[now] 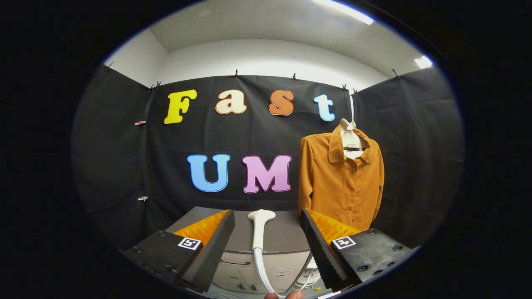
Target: Iron the clothes twice with a garment steamer, once on the left side and once on the right side.
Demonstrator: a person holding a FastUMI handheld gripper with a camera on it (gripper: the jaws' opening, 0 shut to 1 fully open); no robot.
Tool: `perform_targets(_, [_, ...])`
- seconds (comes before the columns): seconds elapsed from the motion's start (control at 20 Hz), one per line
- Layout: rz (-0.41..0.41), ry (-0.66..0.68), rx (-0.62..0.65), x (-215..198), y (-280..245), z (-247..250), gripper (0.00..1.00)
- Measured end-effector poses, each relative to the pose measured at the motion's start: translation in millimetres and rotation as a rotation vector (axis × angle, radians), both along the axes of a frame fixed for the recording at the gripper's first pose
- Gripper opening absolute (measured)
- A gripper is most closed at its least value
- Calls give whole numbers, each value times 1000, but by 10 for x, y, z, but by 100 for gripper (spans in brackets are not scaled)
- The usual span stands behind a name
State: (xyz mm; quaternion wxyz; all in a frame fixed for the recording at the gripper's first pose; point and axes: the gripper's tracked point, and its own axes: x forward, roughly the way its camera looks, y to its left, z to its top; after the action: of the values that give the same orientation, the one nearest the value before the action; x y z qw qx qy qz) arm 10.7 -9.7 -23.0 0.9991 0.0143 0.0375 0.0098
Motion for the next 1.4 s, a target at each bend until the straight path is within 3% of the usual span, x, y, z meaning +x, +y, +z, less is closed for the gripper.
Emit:
perform_targets(0.6, [40,202,4,425,191,-597,99])
perform_targets(1.05, [20,453,-1,980,184,-1596,99])
perform_targets(1.4, [17,587,-78,1516,436,-2249,98])
